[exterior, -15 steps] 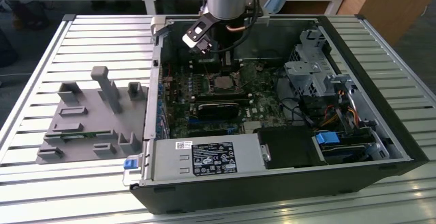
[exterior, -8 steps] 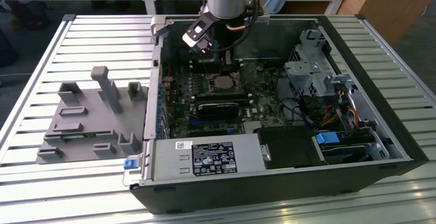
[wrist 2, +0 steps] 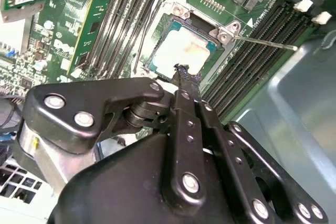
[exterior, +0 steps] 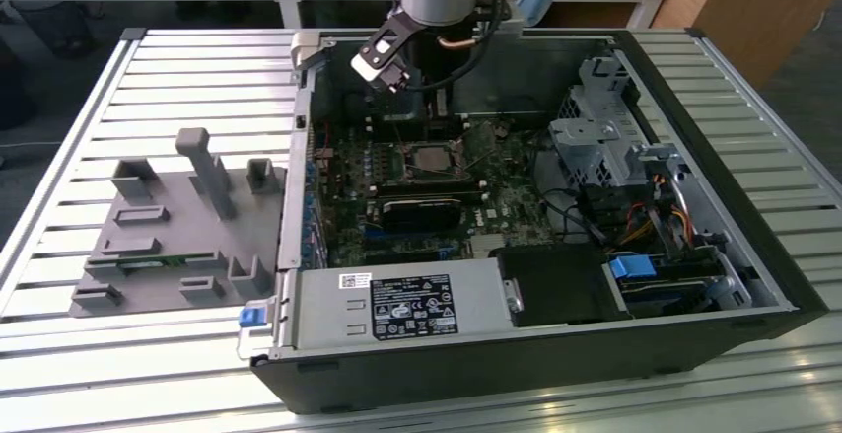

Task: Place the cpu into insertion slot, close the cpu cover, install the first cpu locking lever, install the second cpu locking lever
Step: 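Close the cpu cover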

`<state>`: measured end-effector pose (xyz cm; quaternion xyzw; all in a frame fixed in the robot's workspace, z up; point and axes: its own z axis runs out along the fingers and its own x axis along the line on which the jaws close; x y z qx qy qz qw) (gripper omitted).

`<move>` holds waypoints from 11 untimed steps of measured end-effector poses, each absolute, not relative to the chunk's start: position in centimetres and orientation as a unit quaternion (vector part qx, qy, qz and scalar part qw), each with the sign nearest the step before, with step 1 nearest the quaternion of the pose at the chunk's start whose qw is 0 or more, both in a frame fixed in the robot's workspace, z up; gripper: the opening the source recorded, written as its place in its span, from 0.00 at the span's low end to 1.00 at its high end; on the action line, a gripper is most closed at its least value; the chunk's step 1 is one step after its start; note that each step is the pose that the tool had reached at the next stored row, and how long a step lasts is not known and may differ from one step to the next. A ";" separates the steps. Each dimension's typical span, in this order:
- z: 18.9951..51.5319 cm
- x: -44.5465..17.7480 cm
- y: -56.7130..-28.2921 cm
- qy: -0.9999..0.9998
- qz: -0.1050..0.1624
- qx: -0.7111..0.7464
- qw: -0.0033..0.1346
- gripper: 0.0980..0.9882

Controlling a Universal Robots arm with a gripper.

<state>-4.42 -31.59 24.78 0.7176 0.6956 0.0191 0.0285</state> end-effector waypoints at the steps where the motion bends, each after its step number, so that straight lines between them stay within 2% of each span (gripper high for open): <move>1: 25.1 -4.4 -31.6 0.696 0.019 0.718 0.029 0.01; 7: 26.9 -4.4 -31.6 0.696 0.019 0.718 0.029 0.01; 11: 27.0 -4.4 -31.7 0.696 0.019 0.718 0.029 0.01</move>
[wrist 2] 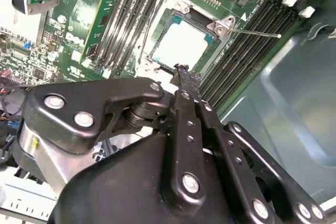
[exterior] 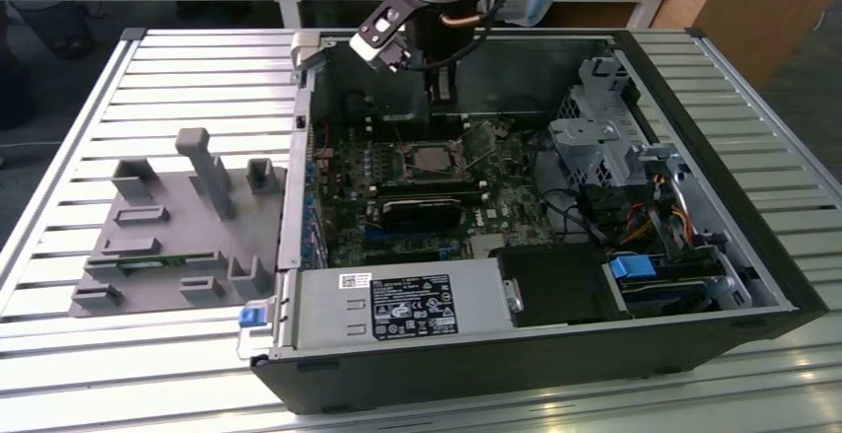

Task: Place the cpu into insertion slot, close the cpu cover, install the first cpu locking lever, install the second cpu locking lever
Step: 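Close the cpu cover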

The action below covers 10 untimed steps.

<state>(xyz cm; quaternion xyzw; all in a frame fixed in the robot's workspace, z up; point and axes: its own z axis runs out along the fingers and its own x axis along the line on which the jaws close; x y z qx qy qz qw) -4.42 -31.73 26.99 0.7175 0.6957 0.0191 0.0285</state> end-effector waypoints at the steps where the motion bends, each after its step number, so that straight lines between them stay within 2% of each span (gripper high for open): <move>1: 27.0 -4.4 -31.8 0.696 0.019 0.718 0.029 0.01; 10: 27.0 -4.2 -32.7 0.696 0.019 0.718 0.028 0.01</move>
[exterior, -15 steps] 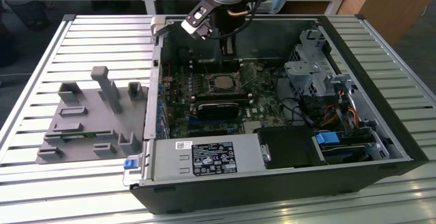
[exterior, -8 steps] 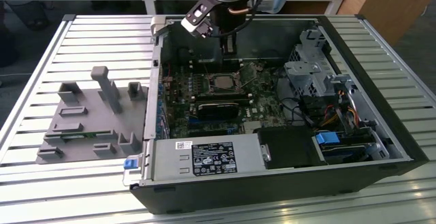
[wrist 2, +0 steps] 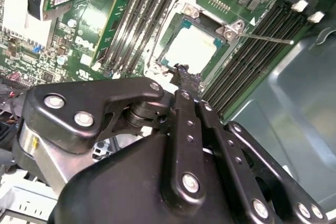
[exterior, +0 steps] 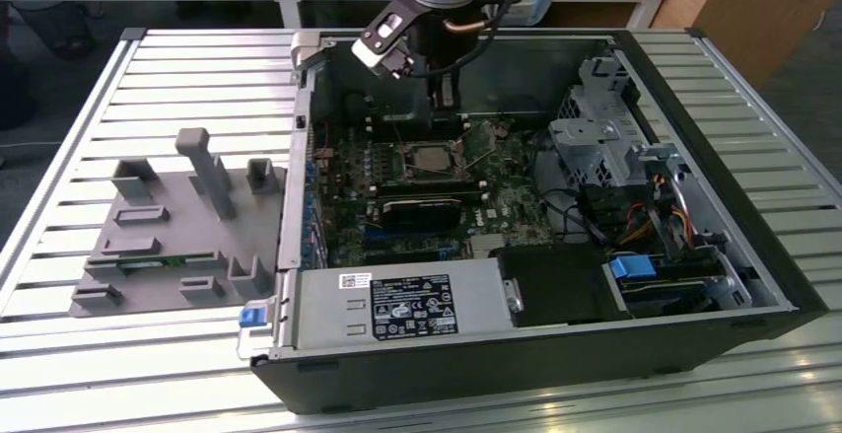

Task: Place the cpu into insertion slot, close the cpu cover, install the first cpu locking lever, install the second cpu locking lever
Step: 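Close the cpu cover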

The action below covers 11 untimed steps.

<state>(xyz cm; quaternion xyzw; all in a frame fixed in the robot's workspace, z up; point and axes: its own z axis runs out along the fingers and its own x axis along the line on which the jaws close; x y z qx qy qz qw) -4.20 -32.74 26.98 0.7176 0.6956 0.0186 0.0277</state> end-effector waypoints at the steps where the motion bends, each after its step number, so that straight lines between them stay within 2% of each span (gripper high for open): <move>1: 27.0 -3.9 -32.8 0.696 0.018 0.718 0.027 0.01; 5: 27.0 -2.6 -32.8 0.696 0.014 0.718 0.020 0.01; 11: 27.6 -2.1 -32.8 0.696 0.013 0.718 0.019 0.01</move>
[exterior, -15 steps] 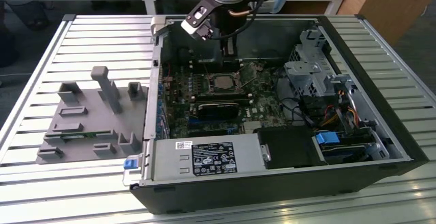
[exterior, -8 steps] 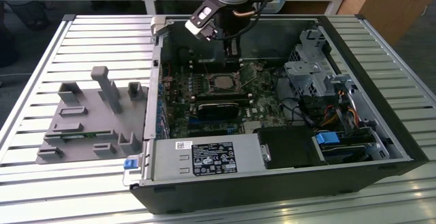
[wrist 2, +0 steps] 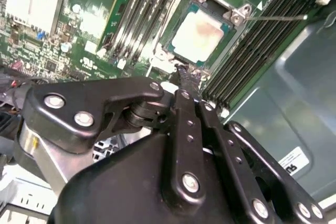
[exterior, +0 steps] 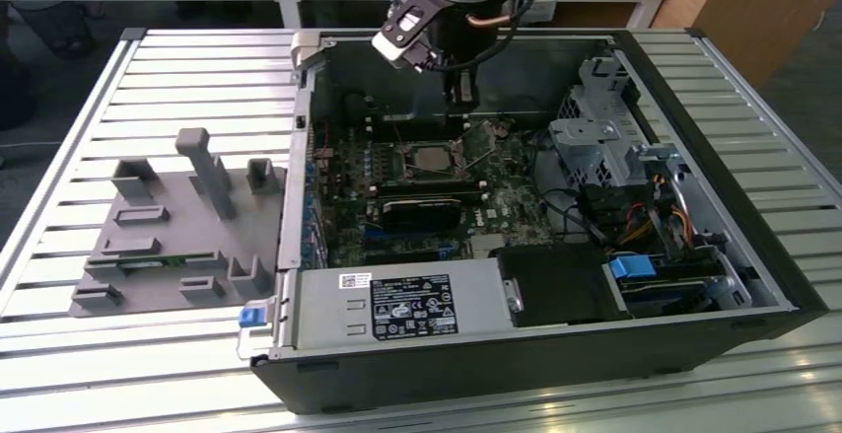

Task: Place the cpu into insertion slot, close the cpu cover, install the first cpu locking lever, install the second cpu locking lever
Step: 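Close the cpu cover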

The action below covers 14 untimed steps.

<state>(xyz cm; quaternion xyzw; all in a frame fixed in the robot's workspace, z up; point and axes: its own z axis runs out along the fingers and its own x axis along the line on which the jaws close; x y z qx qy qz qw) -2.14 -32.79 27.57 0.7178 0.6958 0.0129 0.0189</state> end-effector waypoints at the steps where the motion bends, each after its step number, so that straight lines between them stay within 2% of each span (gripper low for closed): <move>1: 27.6 -1.9 -32.8 0.696 0.012 0.718 0.018 0.01; 14: 27.5 1.4 -32.8 0.698 0.009 0.716 0.011 0.01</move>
